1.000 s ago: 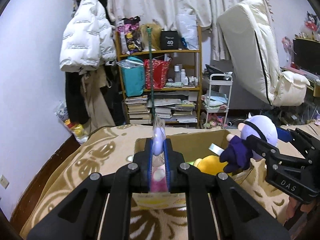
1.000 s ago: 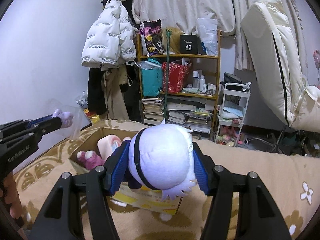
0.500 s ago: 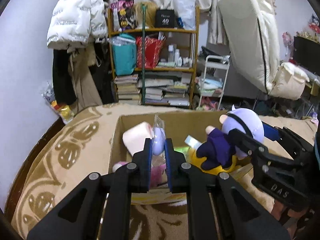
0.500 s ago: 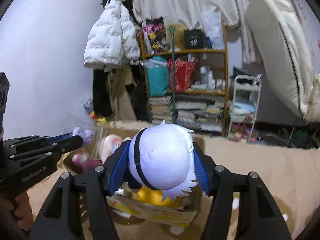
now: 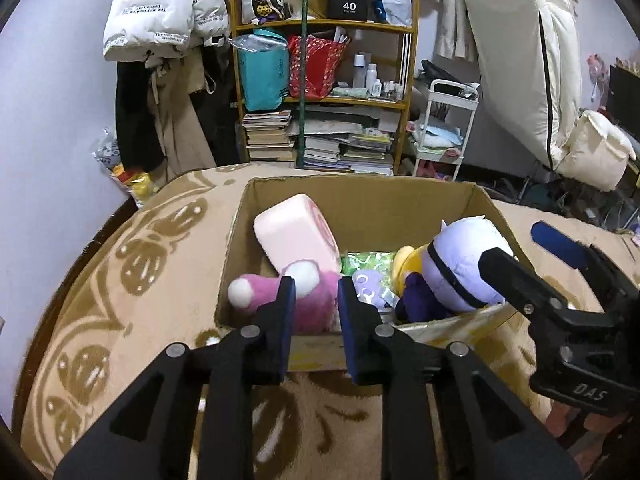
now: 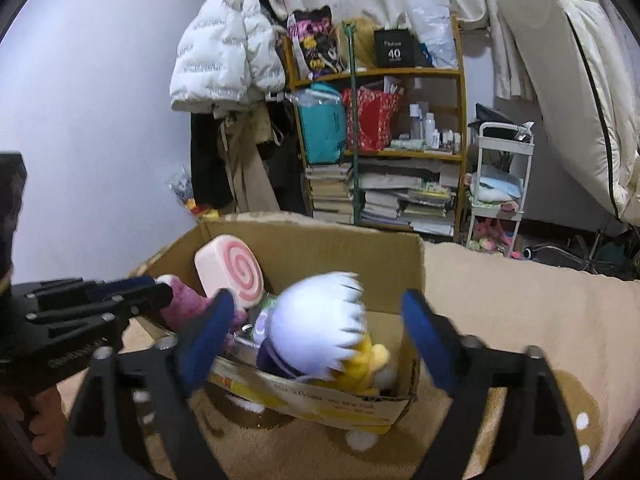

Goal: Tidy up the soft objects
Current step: 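Open both tools and withdraw them from the box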

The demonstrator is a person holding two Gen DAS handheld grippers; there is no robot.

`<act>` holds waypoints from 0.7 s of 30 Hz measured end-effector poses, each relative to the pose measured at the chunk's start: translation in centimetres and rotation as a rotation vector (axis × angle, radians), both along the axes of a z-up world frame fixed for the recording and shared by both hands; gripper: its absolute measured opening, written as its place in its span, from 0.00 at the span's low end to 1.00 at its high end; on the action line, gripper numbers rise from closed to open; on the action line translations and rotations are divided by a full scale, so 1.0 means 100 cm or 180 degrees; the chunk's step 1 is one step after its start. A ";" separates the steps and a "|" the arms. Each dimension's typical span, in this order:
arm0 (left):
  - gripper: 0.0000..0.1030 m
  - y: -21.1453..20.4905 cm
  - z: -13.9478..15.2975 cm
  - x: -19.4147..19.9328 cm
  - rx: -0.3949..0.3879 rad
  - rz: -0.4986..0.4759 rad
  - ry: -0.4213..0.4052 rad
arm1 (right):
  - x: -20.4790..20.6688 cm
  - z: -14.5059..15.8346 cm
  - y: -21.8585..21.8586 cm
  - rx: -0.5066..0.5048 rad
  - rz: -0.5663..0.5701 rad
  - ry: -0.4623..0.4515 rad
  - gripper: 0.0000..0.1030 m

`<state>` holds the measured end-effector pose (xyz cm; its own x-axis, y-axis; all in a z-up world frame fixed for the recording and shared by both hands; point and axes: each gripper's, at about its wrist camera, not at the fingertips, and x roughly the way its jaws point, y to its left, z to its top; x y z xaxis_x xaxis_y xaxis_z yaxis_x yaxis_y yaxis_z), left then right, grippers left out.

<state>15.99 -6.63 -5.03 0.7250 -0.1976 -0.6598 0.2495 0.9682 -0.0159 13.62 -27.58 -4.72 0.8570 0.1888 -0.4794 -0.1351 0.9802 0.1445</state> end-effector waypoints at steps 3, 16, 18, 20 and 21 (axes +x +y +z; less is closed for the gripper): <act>0.27 0.003 0.005 -0.008 -0.0015 0.0028 -0.0011 | -0.004 0.004 0.001 -0.0037 0.0041 -0.0024 0.96; 0.76 0.035 0.044 -0.059 -0.0045 0.0207 -0.0208 | -0.048 0.034 0.007 -0.0070 -0.0017 -0.0166 1.00; 0.89 0.042 0.050 -0.067 -0.0058 0.0257 -0.0268 | -0.057 0.044 0.006 -0.0115 -0.0035 -0.0250 1.00; 0.93 0.047 0.057 -0.077 -0.0012 0.0286 -0.0359 | -0.067 0.054 0.006 -0.0160 -0.0060 -0.0346 1.00; 0.93 0.048 0.060 -0.082 0.0020 0.0296 -0.0405 | -0.071 0.058 0.006 -0.0169 -0.0065 -0.0374 1.00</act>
